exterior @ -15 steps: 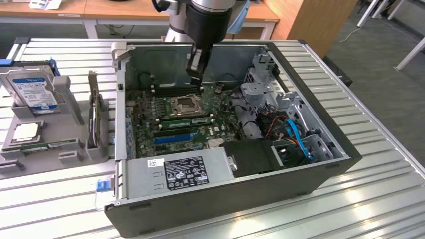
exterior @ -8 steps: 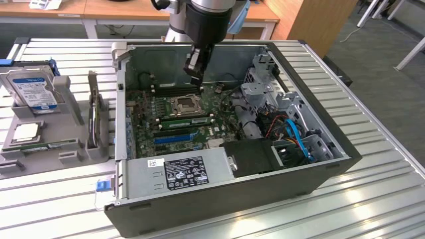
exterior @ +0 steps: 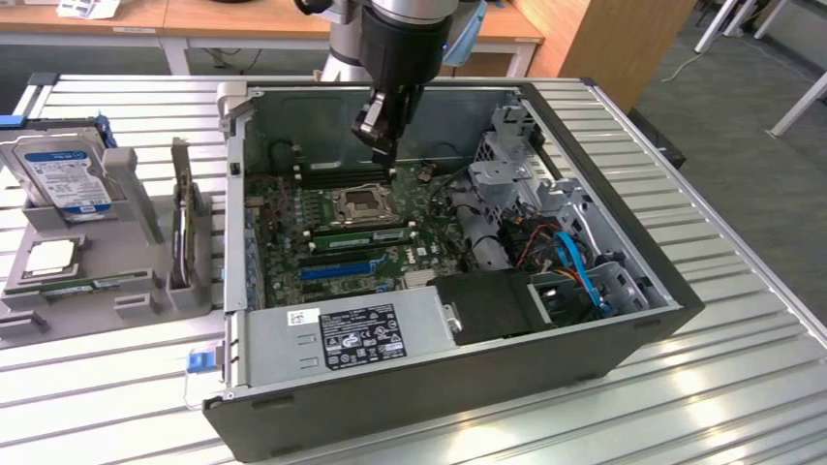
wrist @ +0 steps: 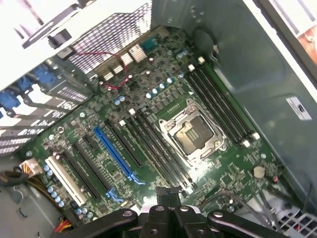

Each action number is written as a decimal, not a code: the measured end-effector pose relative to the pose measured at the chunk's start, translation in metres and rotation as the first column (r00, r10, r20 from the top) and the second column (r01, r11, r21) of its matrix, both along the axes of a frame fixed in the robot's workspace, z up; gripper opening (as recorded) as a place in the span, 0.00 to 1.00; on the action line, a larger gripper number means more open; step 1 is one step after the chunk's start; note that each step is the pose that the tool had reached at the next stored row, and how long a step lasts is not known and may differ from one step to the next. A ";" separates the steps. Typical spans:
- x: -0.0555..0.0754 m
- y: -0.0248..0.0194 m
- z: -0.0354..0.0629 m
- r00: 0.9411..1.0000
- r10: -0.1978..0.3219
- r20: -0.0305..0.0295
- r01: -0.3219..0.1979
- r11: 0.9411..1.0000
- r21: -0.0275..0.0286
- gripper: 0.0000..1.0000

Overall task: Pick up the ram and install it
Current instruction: 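Press down the ram until it locks into place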

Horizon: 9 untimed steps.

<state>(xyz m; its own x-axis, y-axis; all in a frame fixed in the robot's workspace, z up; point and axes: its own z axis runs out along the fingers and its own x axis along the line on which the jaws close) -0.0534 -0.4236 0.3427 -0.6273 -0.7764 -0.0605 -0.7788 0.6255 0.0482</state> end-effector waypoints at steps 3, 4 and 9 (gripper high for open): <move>0.000 0.0000 0.0000 0.999 -0.046 0.000 0.046 0.999 0.000 0.10; 0.000 0.0000 0.0000 0.998 -0.061 0.000 0.061 0.998 0.000 0.10; 0.000 0.0000 -0.0001 0.990 -0.139 0.000 0.139 0.990 0.000 0.10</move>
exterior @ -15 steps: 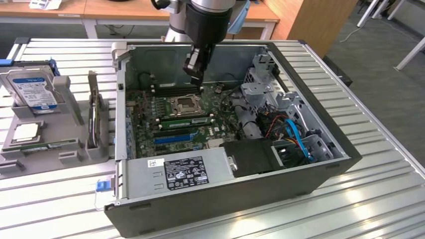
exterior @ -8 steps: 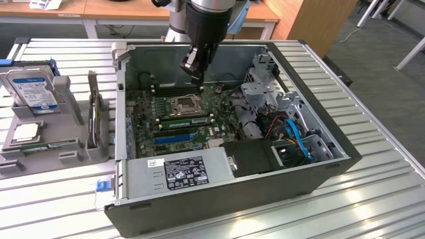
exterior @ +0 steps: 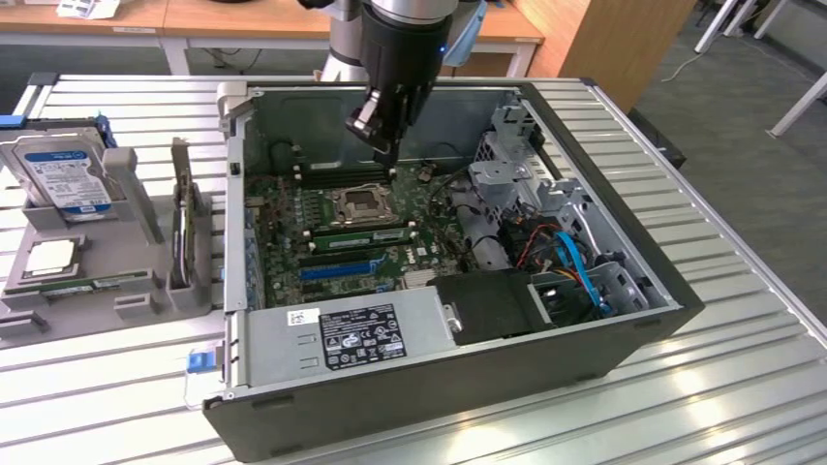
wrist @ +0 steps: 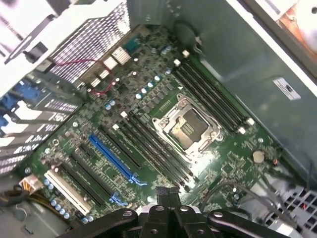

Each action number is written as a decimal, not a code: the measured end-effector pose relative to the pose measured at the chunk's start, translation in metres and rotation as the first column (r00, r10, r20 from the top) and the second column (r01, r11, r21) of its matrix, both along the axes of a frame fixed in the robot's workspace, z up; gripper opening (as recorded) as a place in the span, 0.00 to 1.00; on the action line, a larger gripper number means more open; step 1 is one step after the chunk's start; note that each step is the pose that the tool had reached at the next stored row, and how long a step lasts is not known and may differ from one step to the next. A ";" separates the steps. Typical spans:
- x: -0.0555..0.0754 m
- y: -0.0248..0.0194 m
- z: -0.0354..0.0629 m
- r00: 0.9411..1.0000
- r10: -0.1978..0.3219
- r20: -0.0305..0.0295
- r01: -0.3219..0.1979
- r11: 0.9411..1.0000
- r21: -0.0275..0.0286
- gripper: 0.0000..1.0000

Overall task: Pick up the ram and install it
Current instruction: 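Press down the ram until it locks into place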

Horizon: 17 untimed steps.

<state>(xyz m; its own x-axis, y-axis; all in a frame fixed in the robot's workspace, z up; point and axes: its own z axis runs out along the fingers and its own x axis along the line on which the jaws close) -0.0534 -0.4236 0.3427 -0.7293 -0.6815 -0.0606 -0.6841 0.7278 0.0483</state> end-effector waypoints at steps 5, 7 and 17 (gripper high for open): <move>0.000 0.0000 0.0000 0.997 -0.083 0.000 0.083 0.997 0.000 0.10; 0.000 0.0000 0.0000 0.993 -0.116 0.000 0.116 0.993 0.000 0.10; 0.000 0.0000 0.0000 0.965 -0.263 -0.002 0.263 0.965 0.000 0.10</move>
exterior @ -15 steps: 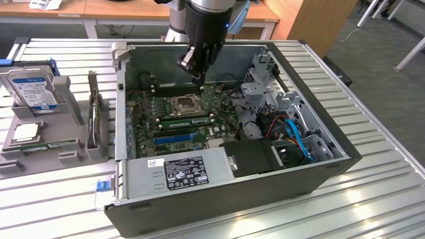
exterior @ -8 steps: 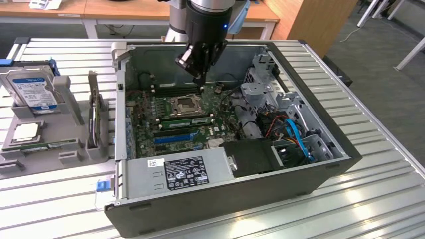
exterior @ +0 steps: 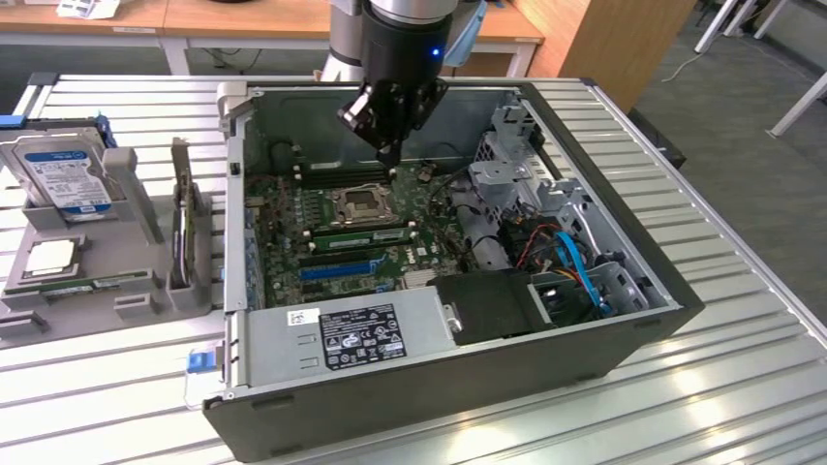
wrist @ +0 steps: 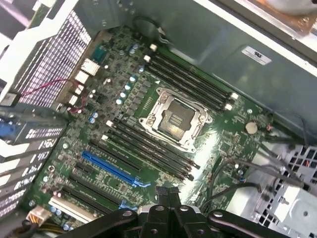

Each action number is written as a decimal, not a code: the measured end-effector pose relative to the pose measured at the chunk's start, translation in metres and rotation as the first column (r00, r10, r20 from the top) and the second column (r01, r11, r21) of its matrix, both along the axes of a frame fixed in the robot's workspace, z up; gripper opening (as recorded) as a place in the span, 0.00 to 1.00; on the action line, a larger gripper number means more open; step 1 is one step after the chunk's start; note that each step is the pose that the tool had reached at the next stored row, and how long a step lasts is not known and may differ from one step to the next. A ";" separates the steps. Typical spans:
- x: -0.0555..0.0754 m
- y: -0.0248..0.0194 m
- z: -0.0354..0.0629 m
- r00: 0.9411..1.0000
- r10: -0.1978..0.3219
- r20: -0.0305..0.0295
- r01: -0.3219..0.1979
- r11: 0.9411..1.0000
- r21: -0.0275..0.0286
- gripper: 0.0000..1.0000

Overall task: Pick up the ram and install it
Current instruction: 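Press down the ram until it locks into place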

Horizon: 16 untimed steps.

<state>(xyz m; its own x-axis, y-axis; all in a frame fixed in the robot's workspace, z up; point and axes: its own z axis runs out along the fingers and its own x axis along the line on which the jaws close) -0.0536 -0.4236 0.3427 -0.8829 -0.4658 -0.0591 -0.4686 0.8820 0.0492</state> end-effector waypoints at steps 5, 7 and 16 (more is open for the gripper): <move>0.000 0.0000 0.0001 0.999 -0.029 -0.019 0.029 1.000 0.000 0.10; 0.000 0.0000 0.0001 0.999 -0.030 -0.022 0.030 1.000 0.000 0.10; 0.000 0.0000 0.0000 0.993 -0.110 -0.039 0.110 0.994 0.000 0.10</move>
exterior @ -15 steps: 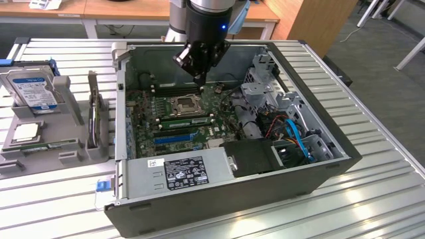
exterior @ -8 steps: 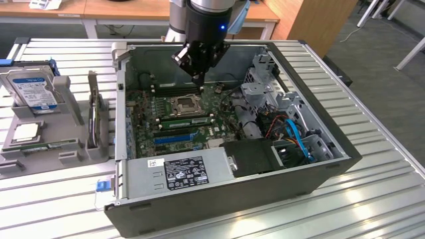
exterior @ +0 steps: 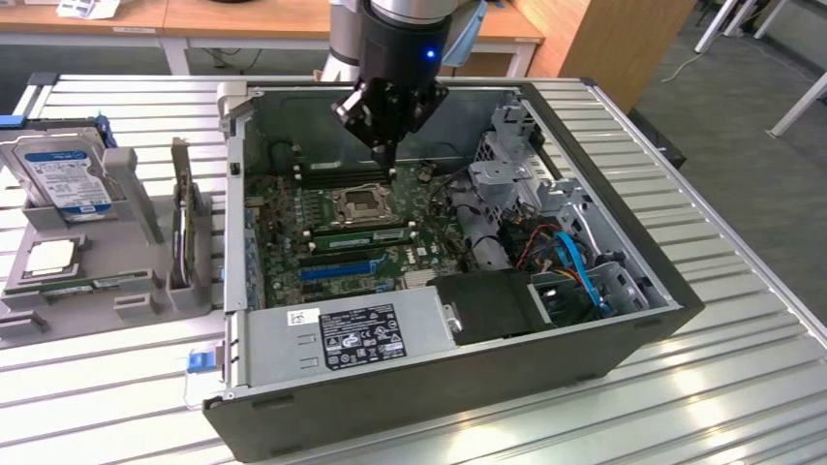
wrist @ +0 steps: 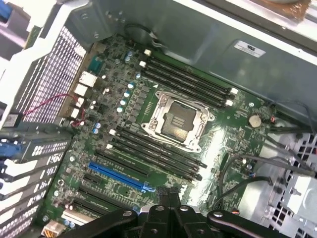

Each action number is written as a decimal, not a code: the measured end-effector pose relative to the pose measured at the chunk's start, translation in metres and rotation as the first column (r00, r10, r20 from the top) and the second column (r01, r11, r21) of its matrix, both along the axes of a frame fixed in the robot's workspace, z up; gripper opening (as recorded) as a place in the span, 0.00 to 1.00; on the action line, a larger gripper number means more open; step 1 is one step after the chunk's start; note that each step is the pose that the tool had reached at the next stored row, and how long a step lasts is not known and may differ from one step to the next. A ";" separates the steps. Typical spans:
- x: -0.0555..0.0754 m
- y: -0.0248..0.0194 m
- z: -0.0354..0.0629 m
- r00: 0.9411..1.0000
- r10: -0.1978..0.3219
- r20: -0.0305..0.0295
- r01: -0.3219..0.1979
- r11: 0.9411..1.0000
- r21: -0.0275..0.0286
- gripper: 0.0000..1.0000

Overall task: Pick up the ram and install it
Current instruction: 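Press down the ram until it locks into place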

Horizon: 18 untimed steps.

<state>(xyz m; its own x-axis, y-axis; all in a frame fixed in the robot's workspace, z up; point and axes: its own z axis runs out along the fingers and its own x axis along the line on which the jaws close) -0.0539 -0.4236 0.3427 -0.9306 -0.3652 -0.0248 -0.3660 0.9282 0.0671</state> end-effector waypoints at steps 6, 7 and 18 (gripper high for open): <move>0.000 -0.0001 0.0002 0.997 -0.076 -0.007 0.076 0.997 -0.001 0.10; 0.000 -0.0001 0.0002 0.996 -0.085 -0.011 0.085 0.996 -0.001 0.10; 0.000 0.0000 0.0000 0.979 -0.200 -0.035 0.200 0.980 -0.004 0.10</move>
